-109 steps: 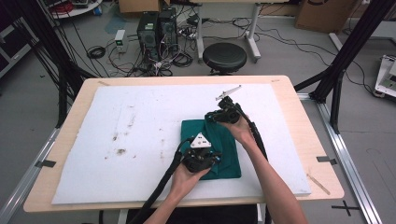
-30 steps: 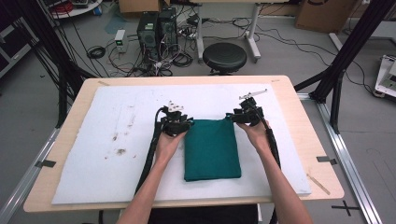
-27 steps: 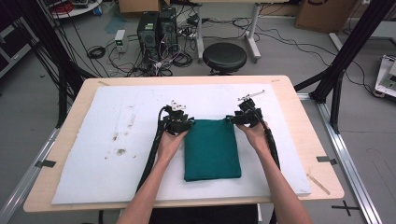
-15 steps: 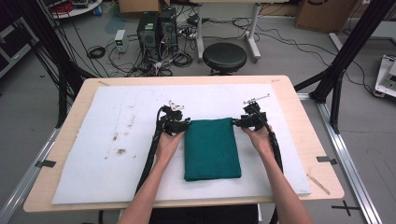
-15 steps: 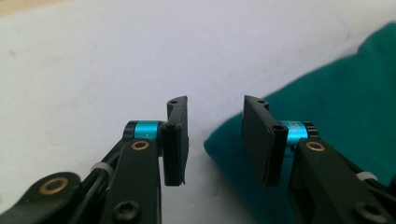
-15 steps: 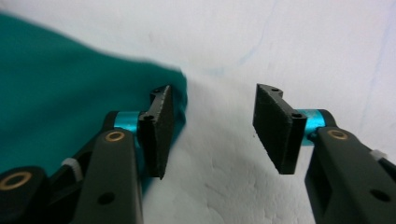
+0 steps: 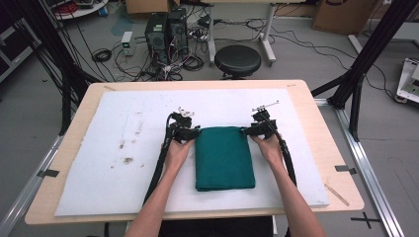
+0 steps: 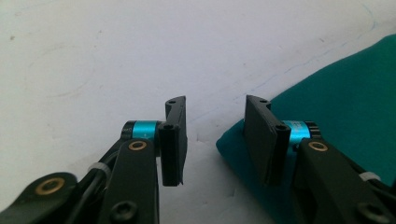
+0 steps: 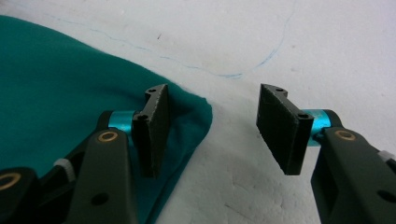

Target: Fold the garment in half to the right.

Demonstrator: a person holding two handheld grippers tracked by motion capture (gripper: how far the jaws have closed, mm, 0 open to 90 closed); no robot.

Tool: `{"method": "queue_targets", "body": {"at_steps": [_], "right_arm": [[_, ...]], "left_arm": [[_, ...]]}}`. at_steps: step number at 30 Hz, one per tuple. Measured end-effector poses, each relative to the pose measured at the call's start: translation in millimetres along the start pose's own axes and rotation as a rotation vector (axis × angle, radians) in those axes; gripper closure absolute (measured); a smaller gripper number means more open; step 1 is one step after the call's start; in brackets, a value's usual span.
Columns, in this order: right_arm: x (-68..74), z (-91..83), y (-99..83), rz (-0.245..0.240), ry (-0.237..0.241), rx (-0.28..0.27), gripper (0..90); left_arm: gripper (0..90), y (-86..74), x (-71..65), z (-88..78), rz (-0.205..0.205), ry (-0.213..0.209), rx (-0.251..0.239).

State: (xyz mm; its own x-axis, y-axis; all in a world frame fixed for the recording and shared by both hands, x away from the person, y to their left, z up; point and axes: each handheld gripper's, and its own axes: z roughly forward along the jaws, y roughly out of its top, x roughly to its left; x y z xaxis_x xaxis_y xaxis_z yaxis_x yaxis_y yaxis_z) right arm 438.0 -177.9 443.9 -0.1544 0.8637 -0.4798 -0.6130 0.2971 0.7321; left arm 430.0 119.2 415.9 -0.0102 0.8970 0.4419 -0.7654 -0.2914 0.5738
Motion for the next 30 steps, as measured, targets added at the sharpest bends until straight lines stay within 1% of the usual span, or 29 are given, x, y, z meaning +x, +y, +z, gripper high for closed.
{"method": "queue_targets", "body": {"at_steps": [3, 4, 5, 6, 7, 8, 9, 10, 11, 12, 13, 14, 15, 16, 18, 20, 22, 25, 26, 28, 29, 30], "right_arm": [[1.2, -2.8, 0.5, -0.016, -0.020, -0.013, 44.7], [2.3, -5.3, 0.2, -0.016, -0.033, -0.021, 44.0], [3.7, -11.2, -1.0, -0.015, -0.055, -0.044, 43.2], [3.9, -17.4, -2.8, -0.013, -0.057, -0.069, 43.9], [4.7, -25.5, -5.8, -0.009, -0.048, -0.101, 44.6], [6.3, -31.0, -8.2, -0.009, -0.043, -0.117, 46.8], [8.5, -37.9, -12.1, -0.018, -0.025, -0.140, 50.5], [12.0, -44.3, -16.6, -0.034, 0.002, -0.161, 52.7], [16.5, -49.7, -21.5, -0.051, 0.034, -0.173, 54.9], [22.3, -54.6, -28.2, -0.078, 0.081, -0.184, 57.8], [25.3, -56.2, -31.1, -0.087, 0.096, -0.184, 59.9], [32.4, -58.6, -38.1, -0.118, 0.126, -0.180, 62.2], [37.1, -58.8, -43.8, -0.139, 0.144, -0.172, 63.4], [40.3, -57.4, -49.3, -0.151, 0.158, -0.161, 63.9], [44.4, -53.6, -59.3, -0.164, 0.175, -0.124, 64.9], [44.1, -49.2, -67.6, -0.173, 0.158, -0.085, 65.5], [40.7, -46.7, -74.0, -0.163, 0.155, -0.077, 65.2], [36.3, -52.4, -78.2, -0.143, 0.142, -0.092, 62.0], [35.8, -56.1, -79.6, -0.144, 0.144, -0.106, 60.7], [37.6, -64.9, -82.5, -0.135, 0.165, -0.130, 58.1], [39.5, -69.2, -84.3, -0.139, 0.178, -0.140, 58.0], [41.9, -72.7, -86.4, -0.147, 0.191, -0.149, 57.6]], "left_arm": [[58.6, 1.4, 1.5, -5.7, -0.009, -0.003, -0.011], [58.6, 2.0, 2.8, -11.3, -0.010, -0.023, -0.029], [58.4, 2.4, 3.2, -16.6, -0.018, -0.052, -0.052], [58.2, 2.8, 3.1, -24.2, -0.004, -0.095, -0.068], [58.8, 2.5, 2.0, -28.5, 0.004, -0.122, -0.075], [59.5, 1.2, -0.1, -34.2, 0.017, -0.156, -0.077], [60.8, -1.1, -2.8, -39.6, 0.039, -0.191, -0.076], [63.3, -4.3, -6.3, -44.7, 0.061, -0.220, -0.071], [65.5, -8.6, -11.5, -49.8, 0.094, -0.249, -0.062], [68.5, -10.6, -13.4, -51.5, 0.108, -0.257, -0.058], [70.3, -15.2, -17.6, -54.1, 0.125, -0.272, -0.047], [71.6, -18.5, -20.1, -55.1, 0.124, -0.286, -0.038], [72.1, -21.0, -21.8, -55.1, 0.122, -0.311, -0.020], [72.1, -23.9, -23.8, -54.7, 0.129, -0.325, -0.013], [72.5, -29.2, -27.0, -52.9, 0.149, -0.308, 0.010], [72.5, -32.9, -27.8, -50.7, 0.163, -0.282, 0.034], [72.6, -35.9, -26.9, -49.7, 0.166, -0.262, 0.044], [69.4, -36.6, -25.1, -56.7, 0.143, -0.240, 0.031], [69.3, -36.8, -25.3, -61.8, 0.142, -0.257, 0.012], [68.3, -40.1, -28.3, -73.5, 0.132, -0.323, -0.046], [68.2, -42.4, -30.7, -78.7, 0.136, -0.356, -0.065], [67.5, -45.6, -34.0, -83.3, 0.142, -0.379, -0.080]]}}
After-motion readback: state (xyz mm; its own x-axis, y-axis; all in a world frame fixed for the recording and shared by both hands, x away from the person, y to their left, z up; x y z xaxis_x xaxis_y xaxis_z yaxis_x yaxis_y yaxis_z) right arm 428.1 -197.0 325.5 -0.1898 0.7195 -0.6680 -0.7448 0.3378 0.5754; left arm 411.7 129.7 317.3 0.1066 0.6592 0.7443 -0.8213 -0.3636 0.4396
